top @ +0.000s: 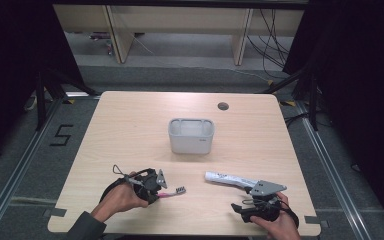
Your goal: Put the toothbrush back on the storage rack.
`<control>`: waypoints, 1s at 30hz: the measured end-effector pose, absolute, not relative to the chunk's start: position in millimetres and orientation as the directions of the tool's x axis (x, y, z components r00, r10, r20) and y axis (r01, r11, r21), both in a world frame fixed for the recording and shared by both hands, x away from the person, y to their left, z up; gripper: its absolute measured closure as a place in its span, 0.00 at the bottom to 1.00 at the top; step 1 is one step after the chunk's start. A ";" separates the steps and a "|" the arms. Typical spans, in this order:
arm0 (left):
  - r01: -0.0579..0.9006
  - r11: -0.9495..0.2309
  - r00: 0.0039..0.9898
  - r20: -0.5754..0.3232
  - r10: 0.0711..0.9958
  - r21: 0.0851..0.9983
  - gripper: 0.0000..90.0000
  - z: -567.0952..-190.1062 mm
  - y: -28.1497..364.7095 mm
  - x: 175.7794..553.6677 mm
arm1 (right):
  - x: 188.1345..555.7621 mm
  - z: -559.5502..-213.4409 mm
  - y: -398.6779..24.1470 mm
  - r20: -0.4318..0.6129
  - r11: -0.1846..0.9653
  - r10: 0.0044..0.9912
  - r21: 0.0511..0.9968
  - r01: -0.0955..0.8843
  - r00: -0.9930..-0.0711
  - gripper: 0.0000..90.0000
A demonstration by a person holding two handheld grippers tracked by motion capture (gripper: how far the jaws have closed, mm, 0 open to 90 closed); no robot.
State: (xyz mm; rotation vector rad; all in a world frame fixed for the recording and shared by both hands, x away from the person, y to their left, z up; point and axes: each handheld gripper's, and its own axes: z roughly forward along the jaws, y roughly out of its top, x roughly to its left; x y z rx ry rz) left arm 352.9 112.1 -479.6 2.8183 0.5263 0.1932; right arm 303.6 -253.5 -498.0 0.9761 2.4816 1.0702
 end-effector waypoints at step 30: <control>0.308 -0.929 0.937 0.104 0.333 0.204 0.92 -471.8 100.6 355.4 | 303.2 -497.6 -253.3 0.026 0.496 0.677 0.722 0.482 -0.735 0.27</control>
